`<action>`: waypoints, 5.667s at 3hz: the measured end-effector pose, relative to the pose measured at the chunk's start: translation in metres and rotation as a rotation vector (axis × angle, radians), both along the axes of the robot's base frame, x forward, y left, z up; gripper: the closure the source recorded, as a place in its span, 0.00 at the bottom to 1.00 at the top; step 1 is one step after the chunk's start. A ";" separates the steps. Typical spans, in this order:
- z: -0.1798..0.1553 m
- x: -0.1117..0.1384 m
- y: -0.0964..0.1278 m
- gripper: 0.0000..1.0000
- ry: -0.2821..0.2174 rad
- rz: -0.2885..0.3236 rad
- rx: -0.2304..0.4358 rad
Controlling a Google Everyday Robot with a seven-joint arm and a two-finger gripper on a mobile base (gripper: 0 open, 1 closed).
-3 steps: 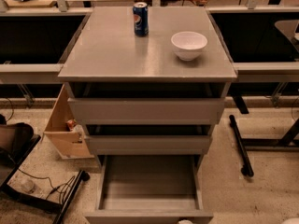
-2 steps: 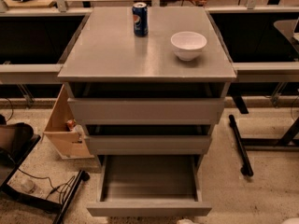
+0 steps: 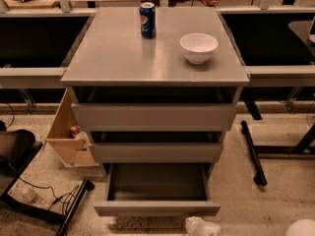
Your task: Close bottom drawer
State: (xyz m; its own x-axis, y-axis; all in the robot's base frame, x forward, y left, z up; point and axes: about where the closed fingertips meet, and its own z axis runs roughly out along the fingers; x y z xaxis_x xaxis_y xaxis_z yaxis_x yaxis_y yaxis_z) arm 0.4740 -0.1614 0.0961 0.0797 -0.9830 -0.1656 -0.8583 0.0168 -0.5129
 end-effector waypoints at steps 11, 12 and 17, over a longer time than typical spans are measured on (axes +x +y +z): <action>0.034 0.156 0.033 1.00 -0.249 0.281 0.122; 0.039 0.166 0.032 1.00 -0.263 0.284 0.134; 0.039 0.166 0.032 0.00 -0.262 0.284 0.134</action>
Offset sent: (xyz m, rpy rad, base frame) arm 0.2227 0.0180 0.0510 0.1487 -0.3188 0.3069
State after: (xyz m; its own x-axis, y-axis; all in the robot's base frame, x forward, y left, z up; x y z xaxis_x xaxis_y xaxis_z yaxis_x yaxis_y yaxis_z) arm 0.6403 -0.1298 0.1351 0.4018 -0.8868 -0.2285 -0.6787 -0.1208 -0.7244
